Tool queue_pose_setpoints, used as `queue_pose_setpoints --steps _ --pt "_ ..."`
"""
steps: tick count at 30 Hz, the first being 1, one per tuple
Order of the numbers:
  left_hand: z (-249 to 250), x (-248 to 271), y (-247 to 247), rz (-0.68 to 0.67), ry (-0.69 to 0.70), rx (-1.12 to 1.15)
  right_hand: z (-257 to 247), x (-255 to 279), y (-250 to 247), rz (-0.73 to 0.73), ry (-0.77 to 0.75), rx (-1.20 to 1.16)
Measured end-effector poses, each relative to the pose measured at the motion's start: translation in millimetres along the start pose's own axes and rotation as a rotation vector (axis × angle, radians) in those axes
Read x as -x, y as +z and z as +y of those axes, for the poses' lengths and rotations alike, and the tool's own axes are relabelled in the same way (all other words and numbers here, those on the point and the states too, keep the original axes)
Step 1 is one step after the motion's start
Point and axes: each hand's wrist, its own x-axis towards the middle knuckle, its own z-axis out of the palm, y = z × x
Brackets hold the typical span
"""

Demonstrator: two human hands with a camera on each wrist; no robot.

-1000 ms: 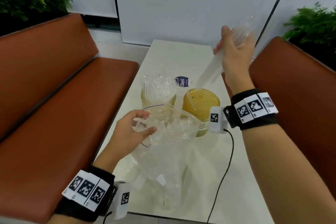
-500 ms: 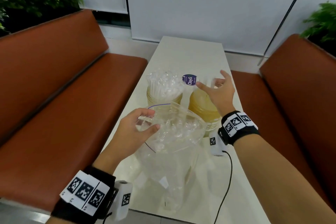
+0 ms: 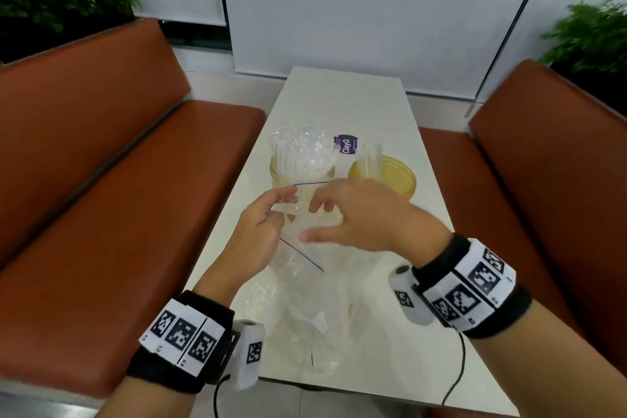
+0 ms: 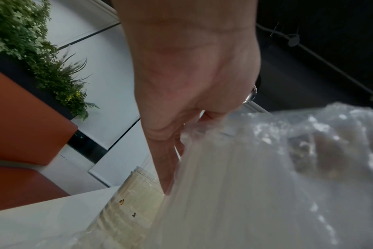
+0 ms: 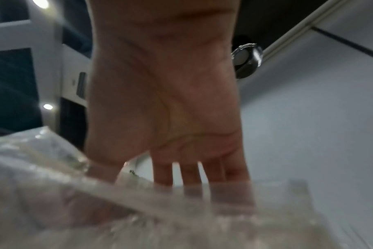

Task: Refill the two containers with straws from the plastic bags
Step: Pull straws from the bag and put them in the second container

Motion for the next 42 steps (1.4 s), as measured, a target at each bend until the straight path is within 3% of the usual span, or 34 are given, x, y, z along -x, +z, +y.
queue_pose_setpoints --steps 1,3,8,12,20,27,29,32,35,38,42 --pt "0.0 0.2 0.8 -0.001 -0.002 0.009 -3.1 1.5 7.2 -0.115 0.029 0.118" --pt "0.3 0.1 2.6 -0.001 -0.009 0.016 -6.3 0.2 20.5 -0.185 0.037 0.208" --pt "2.3 1.8 1.1 0.02 -0.018 0.053 -6.3 -6.5 41.6 -0.128 -0.044 0.38" --pt "5.5 6.9 0.4 -0.026 -0.007 0.058 -3.0 -13.2 39.2 -0.018 -0.034 0.366" --pt "9.3 12.0 0.9 -0.116 0.017 -0.045 -19.1 -20.1 -10.8 0.252 -0.103 0.114" --pt "7.3 4.4 19.2 0.035 0.024 0.016 -46.6 -33.6 -20.2 0.38 -0.213 -0.052" --pt "8.6 3.3 19.0 0.032 0.012 0.077 -47.6 -33.1 -15.2 0.46 -0.189 -0.27" --pt "8.4 3.1 18.6 0.042 0.048 0.09 -46.4 -28.2 -5.8 0.402 -0.013 -0.54" --pt "7.1 1.3 18.7 0.042 0.086 0.064 -44.7 -29.3 10.1 0.332 0.06 -0.44" --pt "3.3 -0.8 19.1 0.056 0.178 -0.012 -47.5 -35.4 29.7 0.402 0.077 -0.364" --pt "-1.6 -2.8 18.0 0.044 0.156 0.015 -53.2 -38.9 32.2 0.449 0.076 -0.377"
